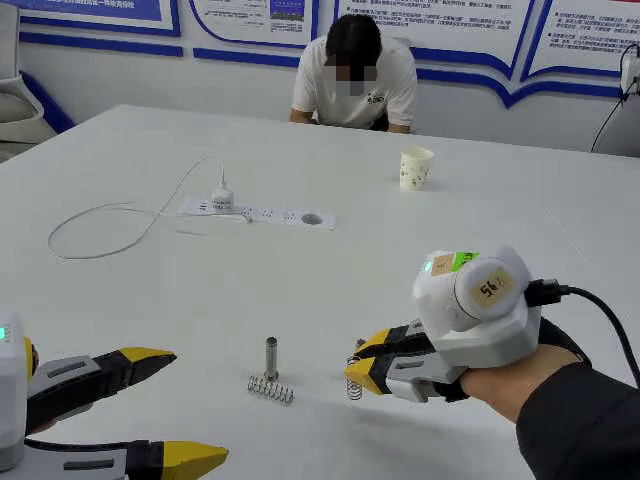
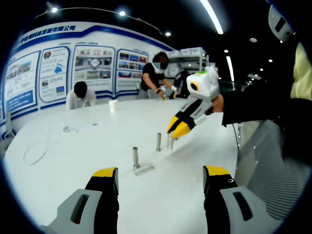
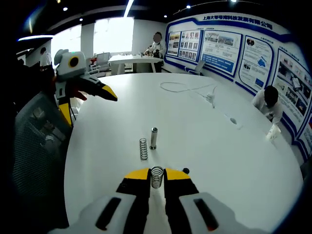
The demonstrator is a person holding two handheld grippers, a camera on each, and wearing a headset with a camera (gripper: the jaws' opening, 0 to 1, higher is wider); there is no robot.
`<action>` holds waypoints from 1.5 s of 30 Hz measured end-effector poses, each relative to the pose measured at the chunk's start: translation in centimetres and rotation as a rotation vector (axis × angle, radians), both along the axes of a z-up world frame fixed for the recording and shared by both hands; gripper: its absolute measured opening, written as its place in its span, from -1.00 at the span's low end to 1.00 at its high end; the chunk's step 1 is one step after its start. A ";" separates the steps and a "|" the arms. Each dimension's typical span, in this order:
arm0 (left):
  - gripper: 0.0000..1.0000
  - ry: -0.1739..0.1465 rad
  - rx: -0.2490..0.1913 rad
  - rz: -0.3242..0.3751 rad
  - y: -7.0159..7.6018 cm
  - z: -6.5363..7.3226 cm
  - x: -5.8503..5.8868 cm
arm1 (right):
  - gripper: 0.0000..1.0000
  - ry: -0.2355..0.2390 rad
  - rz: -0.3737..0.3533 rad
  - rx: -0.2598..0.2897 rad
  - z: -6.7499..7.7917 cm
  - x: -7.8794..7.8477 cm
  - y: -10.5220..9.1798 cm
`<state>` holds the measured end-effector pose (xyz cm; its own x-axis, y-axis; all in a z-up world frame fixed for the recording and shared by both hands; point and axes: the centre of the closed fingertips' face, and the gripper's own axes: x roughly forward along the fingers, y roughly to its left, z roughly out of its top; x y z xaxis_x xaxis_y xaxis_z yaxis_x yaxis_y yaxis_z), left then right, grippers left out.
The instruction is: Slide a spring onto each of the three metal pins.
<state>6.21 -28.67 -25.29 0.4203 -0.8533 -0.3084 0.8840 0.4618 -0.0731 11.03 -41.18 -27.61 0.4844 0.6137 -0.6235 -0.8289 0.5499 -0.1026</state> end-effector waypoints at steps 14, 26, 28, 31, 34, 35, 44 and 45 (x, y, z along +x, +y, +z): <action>0.43 -0.001 -0.003 0.002 0.0 0.0 0.0 | -0.76 -0.037 -0.016 0.030 1.9 0.3 -0.4; 0.43 -0.001 -0.003 0.004 0.1 0.0 0.1 | -0.76 -0.076 -0.051 0.057 3.7 1.6 -1.3; 0.43 0.000 -0.004 0.005 0.1 0.0 0.1 | -0.76 -0.082 -0.054 0.058 3.8 1.7 -1.4; 0.43 0.000 -0.004 0.004 0.0 0.0 0.1 | -0.76 -0.089 -0.056 0.063 4.1 2.0 -1.3; 0.44 0.000 -0.004 0.006 0.1 0.0 0.1 | -0.76 -0.095 -0.060 0.068 4.3 2.3 -1.2; 0.44 0.000 -0.005 0.007 0.1 0.0 0.1 | -0.76 -0.097 -0.061 0.069 4.4 2.3 -1.2; 0.43 0.001 -0.004 0.010 0.2 0.0 0.1 | -0.76 -0.099 -0.072 0.074 4.3 3.1 -1.3; 0.43 0.001 -0.005 0.011 0.2 0.0 0.2 | -0.76 -0.099 -0.074 0.073 4.3 3.2 -1.4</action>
